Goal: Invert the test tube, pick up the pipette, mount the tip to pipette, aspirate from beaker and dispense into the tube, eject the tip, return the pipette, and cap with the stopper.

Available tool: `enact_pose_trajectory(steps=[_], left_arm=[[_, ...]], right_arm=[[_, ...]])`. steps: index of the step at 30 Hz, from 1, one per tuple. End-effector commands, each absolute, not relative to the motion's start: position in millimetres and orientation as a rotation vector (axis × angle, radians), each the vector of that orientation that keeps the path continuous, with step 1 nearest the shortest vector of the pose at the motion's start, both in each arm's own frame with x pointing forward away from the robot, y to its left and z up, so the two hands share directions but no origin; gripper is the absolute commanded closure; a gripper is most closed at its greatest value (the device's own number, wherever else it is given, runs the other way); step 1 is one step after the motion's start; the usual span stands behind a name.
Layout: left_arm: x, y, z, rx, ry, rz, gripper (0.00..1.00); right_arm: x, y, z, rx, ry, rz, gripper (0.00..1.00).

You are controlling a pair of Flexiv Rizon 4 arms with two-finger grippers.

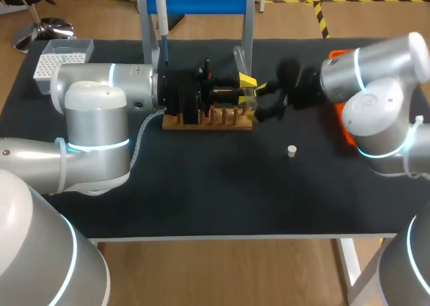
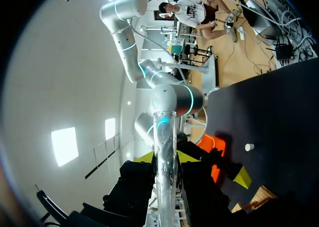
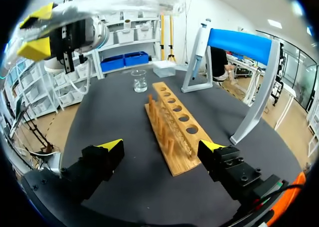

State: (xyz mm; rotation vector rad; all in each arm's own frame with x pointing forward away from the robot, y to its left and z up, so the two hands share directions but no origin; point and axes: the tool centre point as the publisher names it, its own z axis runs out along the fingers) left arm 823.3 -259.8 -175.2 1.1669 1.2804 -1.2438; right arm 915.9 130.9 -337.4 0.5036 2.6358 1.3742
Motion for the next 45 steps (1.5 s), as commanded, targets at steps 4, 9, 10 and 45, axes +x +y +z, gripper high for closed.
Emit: enact_pose_trajectory(steps=[4, 9, 10, 45], left_arm=[[824, -261, -175, 1.167, 1.281, -1.241, 1.00], [824, -261, -175, 1.167, 1.281, -1.241, 1.00], [824, -261, -175, 1.167, 1.281, -1.241, 1.00], [827, -250, -169, 1.086, 1.404, -1.309, 1.00]], right_arm=[[913, 134, -344, 0.498, 2.635, 1.352, 0.00], [913, 133, -346, 0.496, 2.627, 1.335, 0.00], [913, 133, -346, 0.495, 2.626, 1.335, 0.00], [914, 131, -345, 0.514, 2.620, 1.349, 0.00]])
